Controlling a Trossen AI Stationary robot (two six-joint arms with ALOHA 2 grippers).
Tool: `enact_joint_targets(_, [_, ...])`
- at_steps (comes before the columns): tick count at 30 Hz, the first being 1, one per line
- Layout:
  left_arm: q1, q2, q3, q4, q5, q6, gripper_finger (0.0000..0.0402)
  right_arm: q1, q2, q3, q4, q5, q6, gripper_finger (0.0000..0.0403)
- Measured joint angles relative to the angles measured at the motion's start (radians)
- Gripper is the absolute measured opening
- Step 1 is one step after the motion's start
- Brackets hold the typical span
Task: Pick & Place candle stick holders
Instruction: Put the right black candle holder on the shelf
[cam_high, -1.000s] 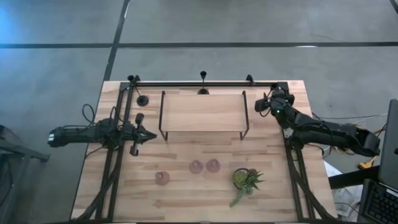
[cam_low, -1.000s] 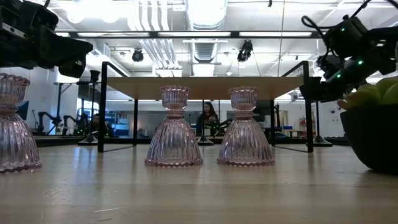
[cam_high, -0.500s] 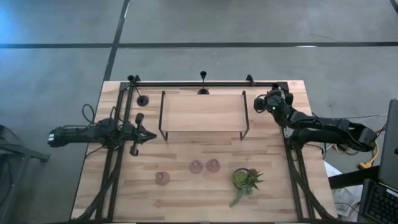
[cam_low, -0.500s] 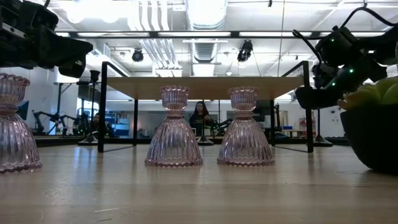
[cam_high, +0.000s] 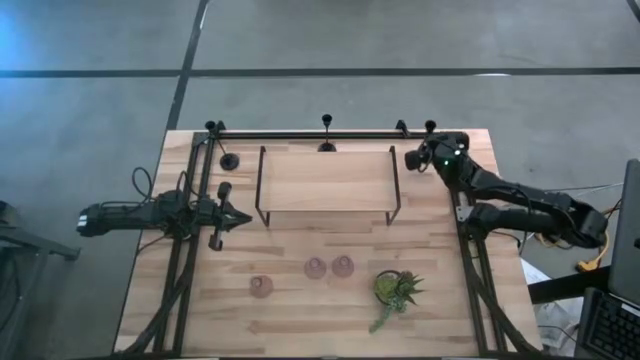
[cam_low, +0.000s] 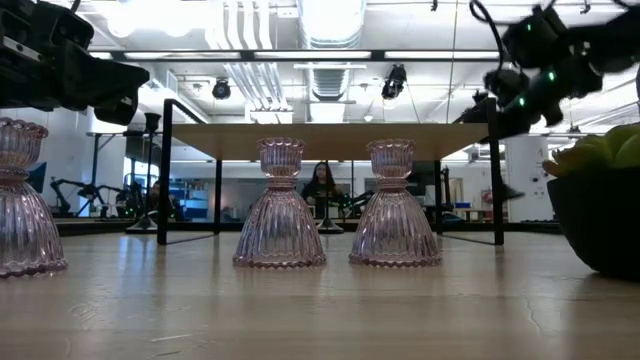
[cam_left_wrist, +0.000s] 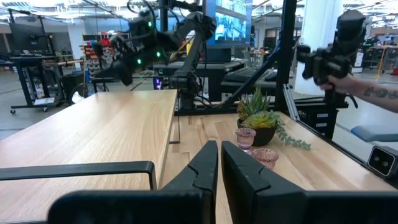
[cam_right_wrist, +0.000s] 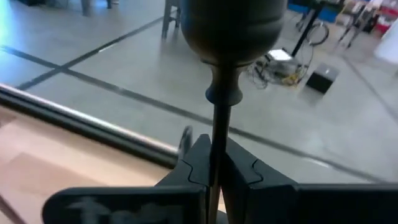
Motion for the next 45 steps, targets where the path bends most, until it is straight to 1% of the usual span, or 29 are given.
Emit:
enact_joint_targets(2, [0.000, 0.000, 0.000, 0.000, 0.000, 0.000, 0.0026, 0.000, -0.013, 0.060, -0.052, 0.016, -0.044, 0.0010])
enact_joint_targets(5, [0.000, 0.000, 0.000, 0.000, 0.000, 0.000, 0.0026, 0.002, -0.032, 0.146, -0.083, 0.012, -0.110, 0.0010])
enact_joint_targets(7, [0.000, 0.000, 0.000, 0.000, 0.000, 0.000, 0.0026, 0.003, -0.039, 0.202, -0.095, -0.033, -0.157, 0.0010])
enact_joint_targets(12, [0.000, 0.000, 0.000, 0.000, 0.000, 0.000, 0.0026, 0.010, -0.040, 0.338, -0.144, -0.207, -0.200, 0.0009])
enact_joint_targets(14, [0.000, 0.000, 0.000, 0.000, 0.000, 0.000, 0.0026, 0.018, -0.035, 0.382, -0.169, -0.296, -0.199, 0.0009])
enact_joint_targets(21, [0.000, 0.000, 0.000, 0.000, 0.000, 0.000, 0.0026, 0.039, 0.009, 0.478, -0.233, -0.661, -0.118, 0.0009])
enact_joint_targets(23, [0.000, 0.000, 0.000, 0.000, 0.000, 0.000, 0.0026, 0.039, 0.037, 0.496, -0.252, -0.728, -0.093, 0.0009])
enact_joint_targets(27, [0.000, 0.000, 0.000, 0.000, 0.000, 0.000, 0.0026, 0.045, 0.103, 0.530, -0.305, -0.763, -0.079, 0.0009])
enact_joint_targets(32, [0.000, 0.000, 0.000, 0.000, 0.000, 0.000, 0.0026, 0.067, 0.158, 0.553, -0.295, -0.828, -0.081, 0.0009])
enact_joint_targets(45, [0.000, 0.000, 0.000, 0.000, 0.000, 0.000, 0.0026, 0.075, 0.213, 0.547, -0.290, -0.830, -0.091, 0.0009])
